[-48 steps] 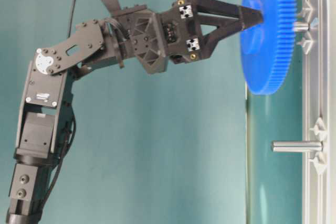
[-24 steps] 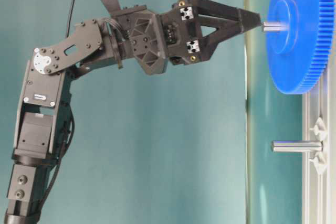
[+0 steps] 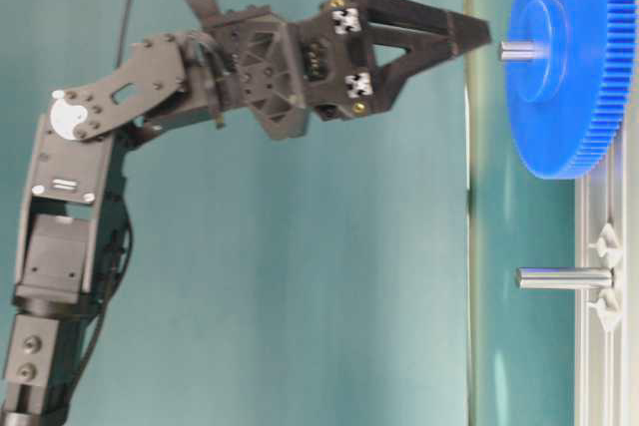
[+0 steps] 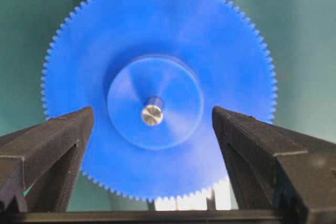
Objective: Insert the large gear onto the shaft.
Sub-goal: 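Align the gear's bore with the upper shaft and push it on, then open the left gripper and pull it back off the gear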
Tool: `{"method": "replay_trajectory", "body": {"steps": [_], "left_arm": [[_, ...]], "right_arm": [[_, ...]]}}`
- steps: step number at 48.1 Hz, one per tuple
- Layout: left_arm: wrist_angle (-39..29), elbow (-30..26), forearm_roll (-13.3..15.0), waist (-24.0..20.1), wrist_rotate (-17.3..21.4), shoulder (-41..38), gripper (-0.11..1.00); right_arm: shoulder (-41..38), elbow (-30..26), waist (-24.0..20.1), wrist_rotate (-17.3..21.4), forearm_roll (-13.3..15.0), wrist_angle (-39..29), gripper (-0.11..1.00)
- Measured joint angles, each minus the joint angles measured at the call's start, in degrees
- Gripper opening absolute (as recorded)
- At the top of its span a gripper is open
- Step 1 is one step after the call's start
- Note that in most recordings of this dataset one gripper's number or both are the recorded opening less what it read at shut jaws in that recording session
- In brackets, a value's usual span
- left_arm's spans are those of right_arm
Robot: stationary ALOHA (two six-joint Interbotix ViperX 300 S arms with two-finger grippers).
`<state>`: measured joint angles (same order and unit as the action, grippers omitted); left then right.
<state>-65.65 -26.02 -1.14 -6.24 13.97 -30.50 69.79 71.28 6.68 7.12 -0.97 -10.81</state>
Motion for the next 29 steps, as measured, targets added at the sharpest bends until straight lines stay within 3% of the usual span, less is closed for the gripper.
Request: {"method": "replay_trajectory", "body": {"steps": [29], "left_arm": [[-3.08,-0.97,0.0,0.53,-0.7,4.04,0.92]], "right_arm": [[0.0,0.0,0.0,0.0,-0.09,0.09,0.07]]}}
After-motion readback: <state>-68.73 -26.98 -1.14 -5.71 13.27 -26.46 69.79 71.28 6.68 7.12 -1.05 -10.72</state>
